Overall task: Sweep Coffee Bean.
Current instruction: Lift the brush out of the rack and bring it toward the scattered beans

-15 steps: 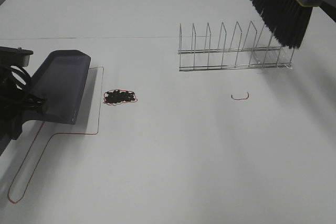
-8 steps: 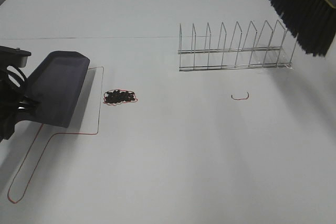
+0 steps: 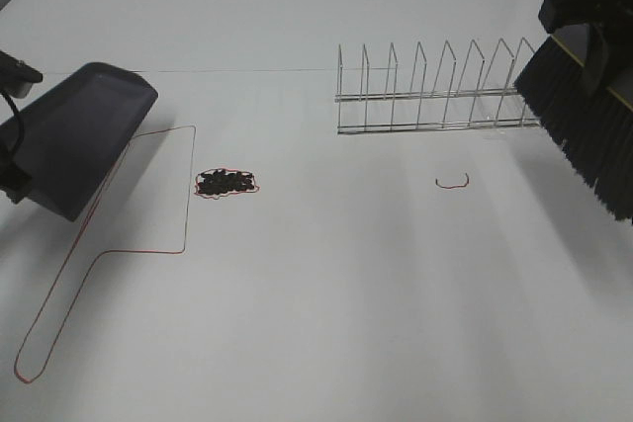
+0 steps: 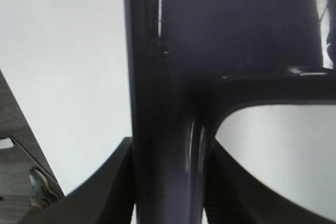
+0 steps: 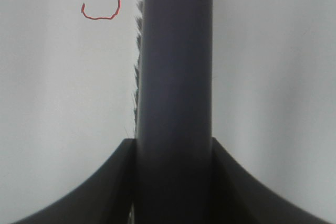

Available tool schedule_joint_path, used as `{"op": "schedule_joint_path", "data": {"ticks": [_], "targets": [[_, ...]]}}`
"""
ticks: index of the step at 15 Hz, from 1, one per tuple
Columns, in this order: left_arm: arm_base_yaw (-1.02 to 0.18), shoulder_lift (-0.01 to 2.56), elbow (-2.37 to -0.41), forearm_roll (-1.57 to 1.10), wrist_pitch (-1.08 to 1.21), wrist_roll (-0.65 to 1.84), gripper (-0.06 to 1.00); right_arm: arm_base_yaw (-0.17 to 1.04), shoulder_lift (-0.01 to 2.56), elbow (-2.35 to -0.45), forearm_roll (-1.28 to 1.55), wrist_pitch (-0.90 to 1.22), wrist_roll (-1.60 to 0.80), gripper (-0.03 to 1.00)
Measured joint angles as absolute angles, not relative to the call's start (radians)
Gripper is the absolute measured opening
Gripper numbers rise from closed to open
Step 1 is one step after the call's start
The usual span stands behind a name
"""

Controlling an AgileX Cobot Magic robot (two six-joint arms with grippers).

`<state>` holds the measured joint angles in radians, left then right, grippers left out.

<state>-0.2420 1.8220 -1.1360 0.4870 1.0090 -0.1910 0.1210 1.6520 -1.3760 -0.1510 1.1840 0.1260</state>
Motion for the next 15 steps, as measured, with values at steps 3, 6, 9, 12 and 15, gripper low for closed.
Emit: {"op": "schedule_joint_path", "data": {"ticks": [3,6,9,12,15], "targets": [[-0.242,1.822,-1.158,0.516,0.902,-0.177,0.33,0.121,1.66,-1.366,-0.159,1.153,0.167,0.35],[-0.242,1.822,-1.158,0.573,0.872,-0.14,0.33,0.146,1.699,-1.366,-0.207,1.142,0.2,0.35],[-0.241,1.822,-1.158,0.648,0.871,-0.129,0.33,0.267,1.767,-1.389,-0.27,1.145,0.25,0.35],[-0.241,1.822,-1.158,0.634,0.81,0.0,0.33,0.352,1.838,-1.476,-0.292,1.179,0.275,0.35],[-0.236,1.83,-1.158,0.605,0.773,0.134,0.33,0.461,1.969,-1.646,-0.304,1.216,0.279,0.35]]}}
